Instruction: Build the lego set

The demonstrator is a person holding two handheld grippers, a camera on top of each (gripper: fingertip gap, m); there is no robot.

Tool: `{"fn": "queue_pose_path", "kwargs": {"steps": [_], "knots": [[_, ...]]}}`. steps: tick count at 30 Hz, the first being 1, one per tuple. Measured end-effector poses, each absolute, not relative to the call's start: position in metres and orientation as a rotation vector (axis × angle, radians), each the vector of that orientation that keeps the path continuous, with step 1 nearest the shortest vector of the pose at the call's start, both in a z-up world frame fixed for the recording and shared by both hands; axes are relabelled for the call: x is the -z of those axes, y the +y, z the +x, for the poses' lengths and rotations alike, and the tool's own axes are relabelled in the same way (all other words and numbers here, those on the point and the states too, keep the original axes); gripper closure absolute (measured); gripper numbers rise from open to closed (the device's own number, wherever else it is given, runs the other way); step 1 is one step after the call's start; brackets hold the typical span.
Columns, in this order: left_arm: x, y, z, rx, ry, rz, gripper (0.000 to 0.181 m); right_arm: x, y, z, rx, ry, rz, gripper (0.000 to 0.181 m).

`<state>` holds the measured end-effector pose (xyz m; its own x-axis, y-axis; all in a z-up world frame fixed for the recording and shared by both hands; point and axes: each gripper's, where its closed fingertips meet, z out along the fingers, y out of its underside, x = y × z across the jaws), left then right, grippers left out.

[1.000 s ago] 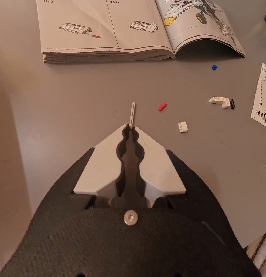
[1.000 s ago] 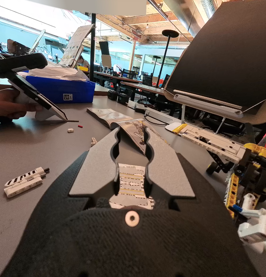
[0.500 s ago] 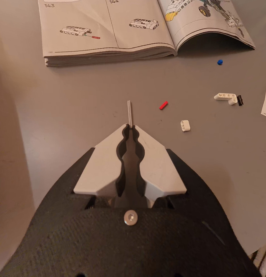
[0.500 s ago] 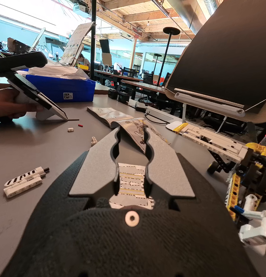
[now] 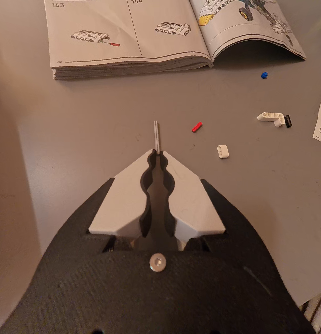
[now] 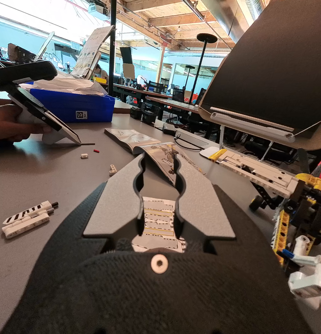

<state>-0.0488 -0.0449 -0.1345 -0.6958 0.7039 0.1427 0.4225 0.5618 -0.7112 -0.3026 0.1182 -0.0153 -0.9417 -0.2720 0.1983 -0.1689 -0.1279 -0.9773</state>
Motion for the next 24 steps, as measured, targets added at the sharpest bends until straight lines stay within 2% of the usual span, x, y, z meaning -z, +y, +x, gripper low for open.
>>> {"fn": "queue_pose_path", "kwargs": {"steps": [16, 20, 24], "knots": [[0.133, -0.041, -0.054, -0.917, -2.343, -0.957, 0.177, 0.014, 0.119, -0.301, 2.269, 2.022, -0.53, 0.152], [0.097, -0.036, -0.065, -1.073, -2.135, -0.843, 0.178, 0.014, 0.119, -0.301, 2.268, 2.02, -0.531, 0.151], [0.052, 0.002, -0.104, -0.947, -1.797, -0.705, 0.178, 0.012, 0.122, -0.295, 2.282, 2.002, -0.571, 0.149]]}}
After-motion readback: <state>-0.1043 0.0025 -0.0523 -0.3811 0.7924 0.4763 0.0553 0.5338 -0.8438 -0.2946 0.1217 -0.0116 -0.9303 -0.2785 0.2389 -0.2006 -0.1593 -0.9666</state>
